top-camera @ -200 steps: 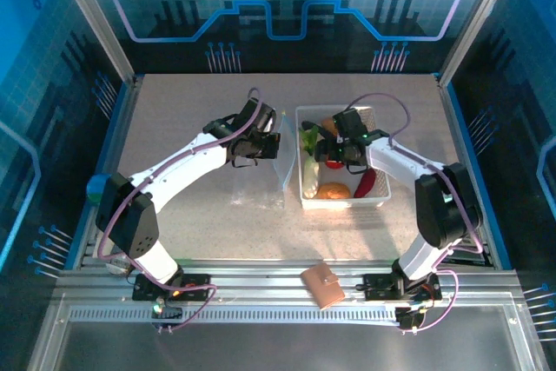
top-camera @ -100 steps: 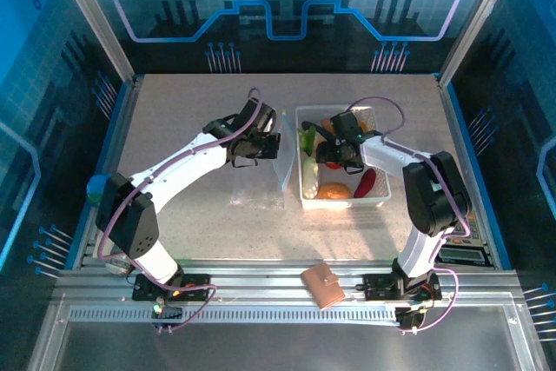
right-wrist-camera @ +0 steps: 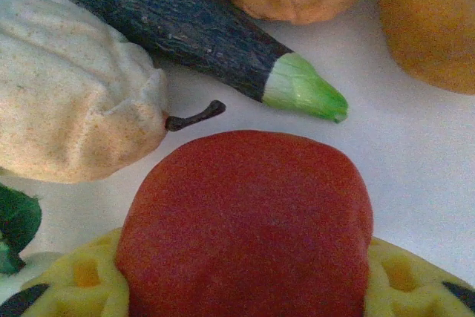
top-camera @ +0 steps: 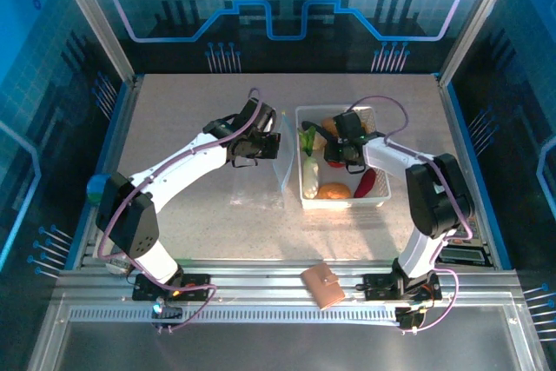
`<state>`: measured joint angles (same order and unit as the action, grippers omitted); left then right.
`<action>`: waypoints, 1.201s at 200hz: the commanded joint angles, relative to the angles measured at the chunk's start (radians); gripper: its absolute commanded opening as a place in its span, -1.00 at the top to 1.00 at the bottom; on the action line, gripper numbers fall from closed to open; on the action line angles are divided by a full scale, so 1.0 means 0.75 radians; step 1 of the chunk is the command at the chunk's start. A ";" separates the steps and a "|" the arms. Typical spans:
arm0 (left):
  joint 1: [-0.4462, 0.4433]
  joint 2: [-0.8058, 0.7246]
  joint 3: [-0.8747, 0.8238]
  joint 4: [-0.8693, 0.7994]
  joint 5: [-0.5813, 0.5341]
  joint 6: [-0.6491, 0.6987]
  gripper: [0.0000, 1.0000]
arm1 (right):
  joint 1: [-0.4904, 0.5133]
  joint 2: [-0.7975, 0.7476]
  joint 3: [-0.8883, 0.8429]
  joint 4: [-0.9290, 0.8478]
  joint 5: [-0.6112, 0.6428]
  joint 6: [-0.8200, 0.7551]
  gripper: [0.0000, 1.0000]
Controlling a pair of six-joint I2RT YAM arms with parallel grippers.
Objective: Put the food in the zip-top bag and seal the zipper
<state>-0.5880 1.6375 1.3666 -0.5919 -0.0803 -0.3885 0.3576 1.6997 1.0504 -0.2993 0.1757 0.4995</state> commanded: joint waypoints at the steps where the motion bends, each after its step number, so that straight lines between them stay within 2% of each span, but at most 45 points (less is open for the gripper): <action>1: 0.009 0.020 0.034 0.024 0.026 0.024 1.00 | -0.013 -0.154 -0.022 0.018 -0.001 -0.025 0.30; 18: 0.009 0.026 0.036 0.026 0.030 0.023 1.00 | -0.012 -0.255 -0.009 -0.018 -0.048 -0.073 0.31; 34: 0.010 0.026 0.038 0.032 0.035 0.019 1.00 | -0.011 -0.339 0.022 -0.063 -0.166 -0.107 0.30; 51: 0.009 0.026 0.035 0.042 0.042 0.014 1.00 | -0.011 -0.419 0.043 -0.070 -0.375 -0.109 0.30; 75: 0.008 0.028 0.035 0.064 0.067 0.006 1.00 | -0.005 -0.487 0.031 0.048 -0.722 -0.033 0.31; 92: 0.008 0.029 0.031 0.086 0.093 -0.005 1.00 | 0.022 -0.503 0.032 0.119 -0.848 0.021 0.31; 163: 0.007 0.013 0.008 0.136 0.150 -0.036 1.00 | 0.118 -0.437 0.015 0.354 -0.997 0.174 0.31; 240: 0.009 -0.031 -0.012 0.172 0.204 -0.049 1.00 | 0.133 -0.302 0.001 0.329 -0.970 0.182 0.33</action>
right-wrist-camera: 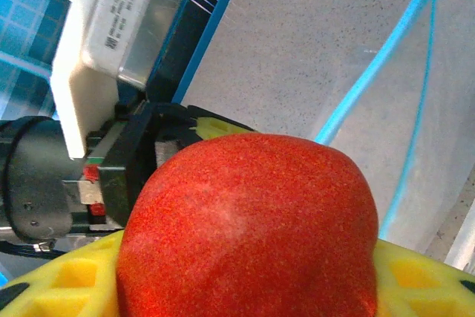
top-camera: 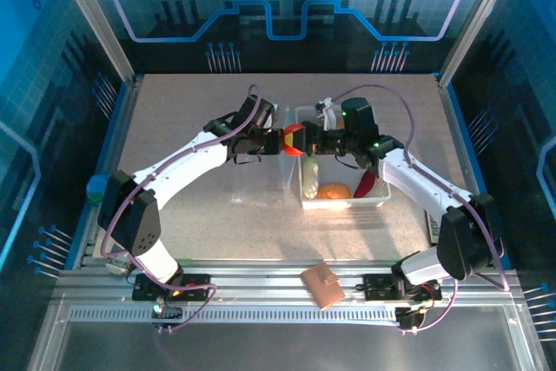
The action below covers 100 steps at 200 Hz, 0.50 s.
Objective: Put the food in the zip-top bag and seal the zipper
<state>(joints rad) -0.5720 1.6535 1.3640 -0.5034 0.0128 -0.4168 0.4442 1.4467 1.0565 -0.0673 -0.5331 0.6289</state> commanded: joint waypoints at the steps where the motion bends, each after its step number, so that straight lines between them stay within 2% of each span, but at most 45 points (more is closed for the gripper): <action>1: -0.012 -0.052 -0.010 0.053 0.081 -0.012 1.00 | 0.018 0.036 -0.006 0.018 -0.025 0.009 0.33; 100: 0.002 -0.120 -0.045 0.090 0.136 -0.029 1.00 | 0.056 0.099 0.108 -0.317 0.221 -0.180 0.34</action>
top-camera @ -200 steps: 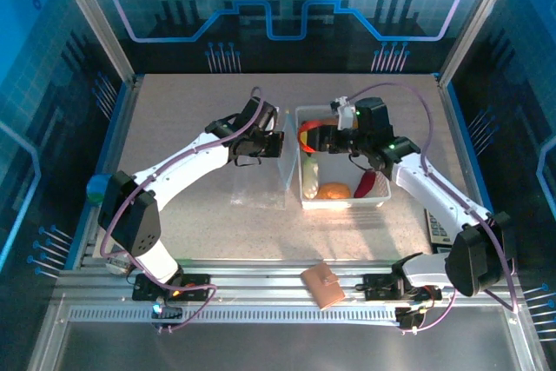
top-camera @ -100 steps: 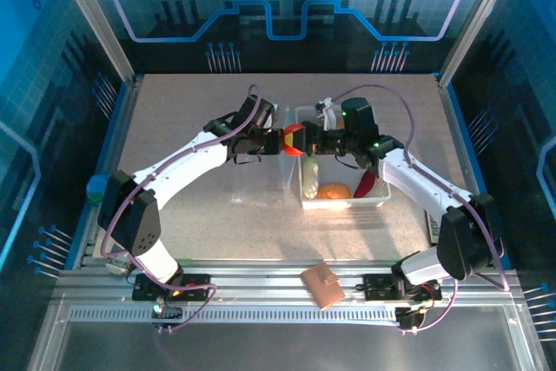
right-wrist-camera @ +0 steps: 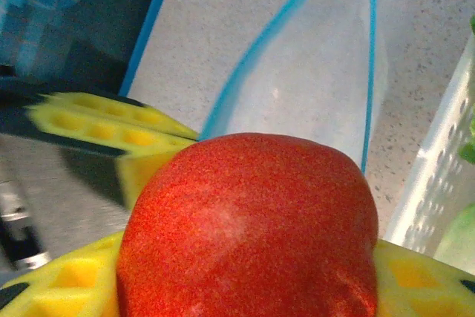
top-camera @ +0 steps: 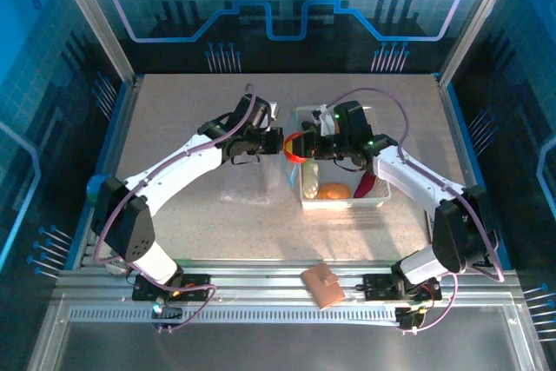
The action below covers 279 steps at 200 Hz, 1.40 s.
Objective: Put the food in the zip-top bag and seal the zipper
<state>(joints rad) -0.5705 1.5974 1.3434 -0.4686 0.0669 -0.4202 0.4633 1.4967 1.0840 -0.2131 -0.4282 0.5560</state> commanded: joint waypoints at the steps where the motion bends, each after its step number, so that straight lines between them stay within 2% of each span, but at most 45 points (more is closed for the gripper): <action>1: 0.000 -0.045 -0.018 0.044 0.064 -0.025 1.00 | 0.030 0.034 0.073 -0.127 0.084 -0.086 0.34; 129: 0.041 -0.100 -0.084 0.127 0.165 -0.076 1.00 | 0.193 0.181 0.453 -0.699 0.579 -0.424 0.30; 160: 0.047 -0.097 -0.101 0.165 0.203 -0.094 1.00 | 0.202 0.198 0.482 -0.733 0.550 -0.463 0.27; 186: 0.054 -0.074 -0.119 0.199 0.232 -0.114 1.00 | 0.230 0.209 0.501 -0.730 0.502 -0.494 0.04; 224: 0.061 -0.042 -0.136 0.233 0.260 -0.130 1.00 | 0.262 0.207 0.520 -0.724 0.476 -0.511 -0.13; 251: 0.074 -0.026 -0.156 0.259 0.281 -0.143 1.00 | 0.264 0.205 0.520 -0.720 0.454 -0.522 -0.34; 279: 0.086 -0.007 -0.199 0.291 0.296 -0.157 1.00 | 0.264 0.216 0.519 -0.710 0.441 -0.538 -0.33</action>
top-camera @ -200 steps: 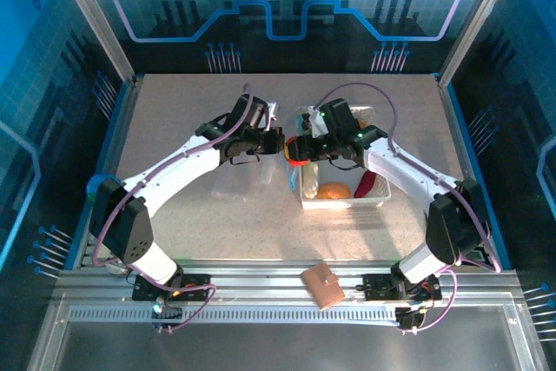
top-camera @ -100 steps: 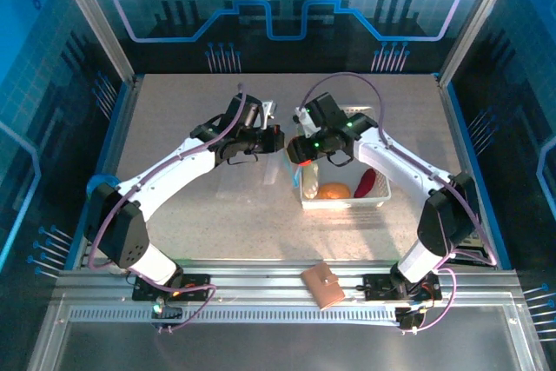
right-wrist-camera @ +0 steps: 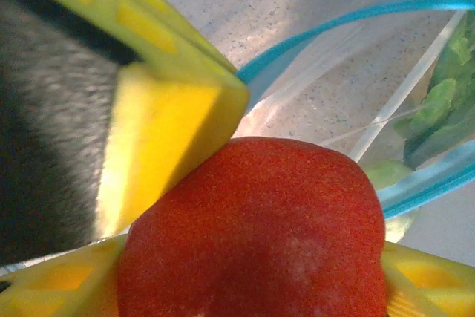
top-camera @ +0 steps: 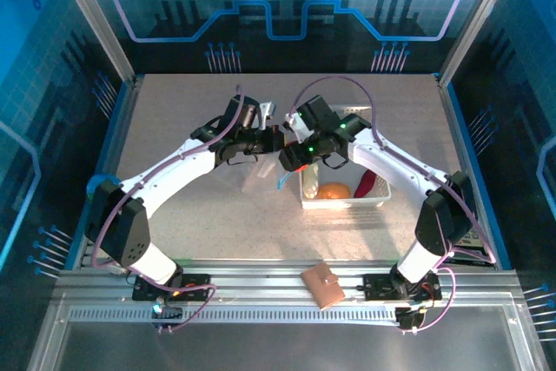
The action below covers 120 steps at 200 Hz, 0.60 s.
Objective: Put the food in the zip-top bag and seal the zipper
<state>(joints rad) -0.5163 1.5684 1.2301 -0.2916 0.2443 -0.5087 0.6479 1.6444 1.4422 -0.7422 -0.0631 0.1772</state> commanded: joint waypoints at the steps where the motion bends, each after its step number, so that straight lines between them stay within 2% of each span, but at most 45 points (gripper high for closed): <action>1: 0.013 0.031 -0.048 0.057 0.059 -0.041 1.00 | 0.018 0.019 0.042 -0.005 -0.047 -0.032 -0.33; 74: 0.018 0.055 -0.109 0.139 0.136 -0.089 1.00 | 0.018 0.106 0.093 -0.001 -0.073 -0.059 -0.27; 120: 0.022 -0.015 -0.134 0.212 0.215 -0.137 1.00 | 0.015 0.217 0.165 -0.098 0.014 -0.057 -0.21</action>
<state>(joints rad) -0.4900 1.6073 1.1549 -0.1913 0.2932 -0.5716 0.6479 1.7565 1.5127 -0.8082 -0.0750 0.1516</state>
